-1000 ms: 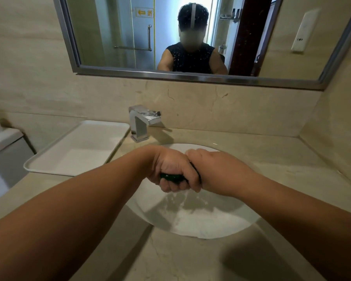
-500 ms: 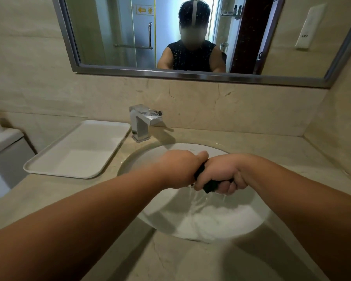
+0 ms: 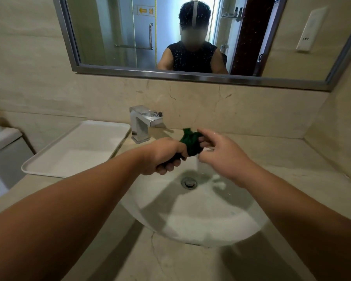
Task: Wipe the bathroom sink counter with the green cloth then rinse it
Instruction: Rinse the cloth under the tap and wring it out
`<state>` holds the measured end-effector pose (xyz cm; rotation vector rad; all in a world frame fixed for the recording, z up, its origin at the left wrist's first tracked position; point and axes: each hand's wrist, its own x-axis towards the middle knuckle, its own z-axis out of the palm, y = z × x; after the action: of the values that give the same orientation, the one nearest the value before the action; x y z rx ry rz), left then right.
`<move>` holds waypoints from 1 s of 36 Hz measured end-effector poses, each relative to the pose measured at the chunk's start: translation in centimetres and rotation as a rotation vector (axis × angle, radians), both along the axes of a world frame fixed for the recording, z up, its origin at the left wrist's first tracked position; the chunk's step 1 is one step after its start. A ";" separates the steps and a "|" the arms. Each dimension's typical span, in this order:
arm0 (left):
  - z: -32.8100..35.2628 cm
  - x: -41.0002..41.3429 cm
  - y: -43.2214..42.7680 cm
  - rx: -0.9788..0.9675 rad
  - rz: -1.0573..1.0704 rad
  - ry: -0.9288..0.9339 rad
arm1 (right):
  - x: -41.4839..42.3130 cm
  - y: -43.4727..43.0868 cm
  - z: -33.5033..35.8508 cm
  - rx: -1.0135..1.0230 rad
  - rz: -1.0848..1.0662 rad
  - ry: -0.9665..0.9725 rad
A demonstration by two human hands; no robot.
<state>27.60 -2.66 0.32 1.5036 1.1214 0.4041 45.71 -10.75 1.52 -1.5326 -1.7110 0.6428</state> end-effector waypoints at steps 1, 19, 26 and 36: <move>0.2 0.0 0.0 -0.090 -0.030 -0.023 | 0.0 -0.3 -0.4 0.061 0.047 -0.188; 3.8 -0.3 -0.6 -0.416 -0.581 0.104 | -0.4 -0.7 -0.3 0.423 0.150 -0.836; 3.0 3.4 -3.7 0.589 -0.270 0.703 | -0.3 1.2 -0.7 -0.105 0.001 -0.622; -1.2 2.3 -3.5 1.369 -0.245 0.711 | 0.6 1.3 0.6 -0.754 0.050 0.072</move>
<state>29.90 -6.20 -0.92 3.1335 1.1831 0.5073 46.29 -9.43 2.12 -1.9217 -1.5267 1.4681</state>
